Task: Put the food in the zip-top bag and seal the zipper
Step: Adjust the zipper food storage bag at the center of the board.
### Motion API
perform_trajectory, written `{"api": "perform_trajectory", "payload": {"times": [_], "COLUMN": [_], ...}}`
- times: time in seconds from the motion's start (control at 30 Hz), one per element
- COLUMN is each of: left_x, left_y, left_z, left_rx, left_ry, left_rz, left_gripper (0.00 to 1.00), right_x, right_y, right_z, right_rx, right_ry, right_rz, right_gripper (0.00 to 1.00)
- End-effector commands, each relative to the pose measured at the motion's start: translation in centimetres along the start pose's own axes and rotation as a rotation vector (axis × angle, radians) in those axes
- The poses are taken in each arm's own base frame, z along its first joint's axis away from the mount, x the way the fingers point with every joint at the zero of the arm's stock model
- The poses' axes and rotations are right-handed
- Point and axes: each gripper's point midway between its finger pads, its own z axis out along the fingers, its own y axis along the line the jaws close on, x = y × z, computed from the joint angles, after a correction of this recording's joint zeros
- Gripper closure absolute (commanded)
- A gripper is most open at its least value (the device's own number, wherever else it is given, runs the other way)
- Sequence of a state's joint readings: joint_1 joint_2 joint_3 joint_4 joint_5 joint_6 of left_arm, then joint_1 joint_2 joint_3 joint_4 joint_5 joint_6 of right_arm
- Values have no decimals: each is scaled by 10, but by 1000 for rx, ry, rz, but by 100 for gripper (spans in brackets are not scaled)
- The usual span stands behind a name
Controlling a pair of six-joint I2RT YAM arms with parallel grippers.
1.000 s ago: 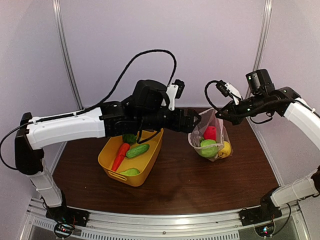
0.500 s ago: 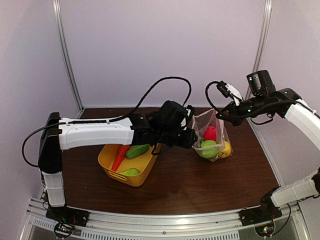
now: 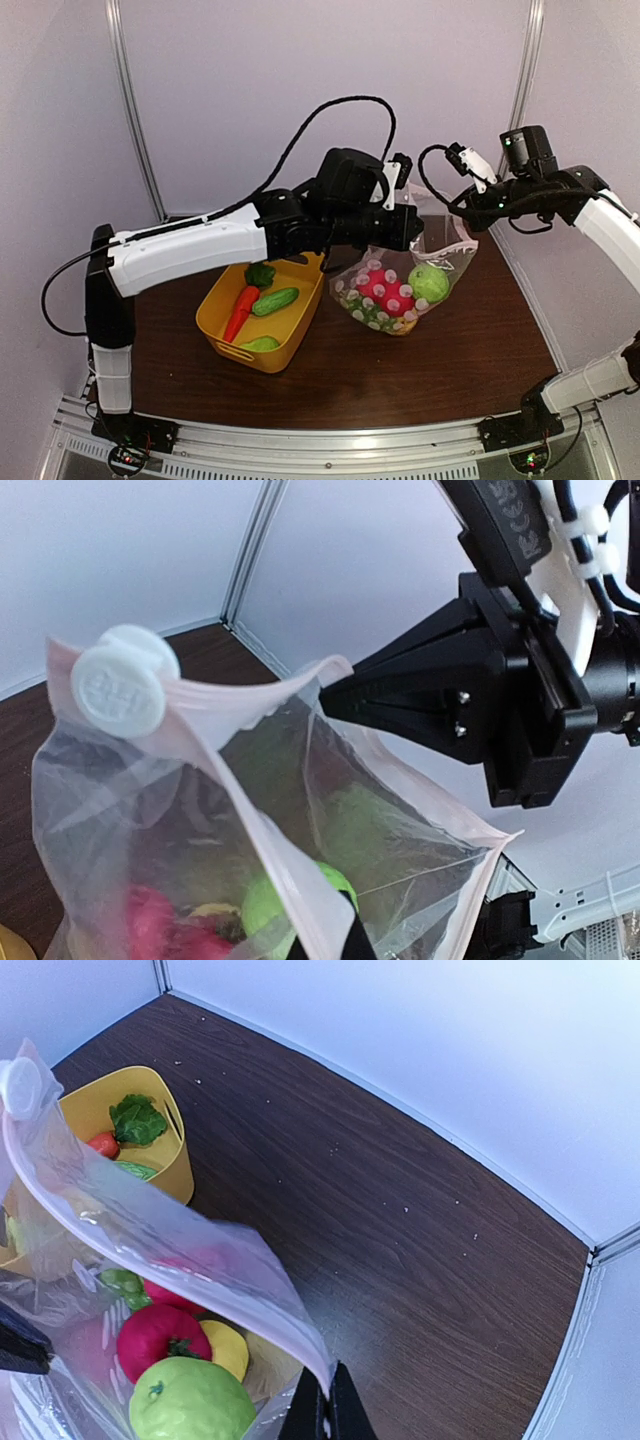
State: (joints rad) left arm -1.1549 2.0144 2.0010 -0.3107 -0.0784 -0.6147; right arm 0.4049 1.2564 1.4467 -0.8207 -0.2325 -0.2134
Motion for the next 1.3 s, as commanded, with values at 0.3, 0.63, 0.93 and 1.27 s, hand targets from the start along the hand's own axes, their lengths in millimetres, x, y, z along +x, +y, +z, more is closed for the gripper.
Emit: {"api": "perform_trajectory", "payload": {"times": [0.3,0.63,0.93,1.27], "left_x": [-2,68,78,126], "left_y": [33,55,94,213], "left_z": [29,41,-66,-169], "left_rx": [-27,-3,-185,-532], "left_ry": [8,176,182,354], "left_rz": [20,14,123,49], "left_gripper": [100,42,24,12], "right_x": [-43,28,35,36], "right_y": [-32,3,28,37], "right_z": [-22,26,34,37], "right_rx": [153,-20,-152,-211], "right_ry": [-90,8,-54,-150], "right_rz": [-8,9,-1,4], "right_gripper": [100,100,100,100]}}
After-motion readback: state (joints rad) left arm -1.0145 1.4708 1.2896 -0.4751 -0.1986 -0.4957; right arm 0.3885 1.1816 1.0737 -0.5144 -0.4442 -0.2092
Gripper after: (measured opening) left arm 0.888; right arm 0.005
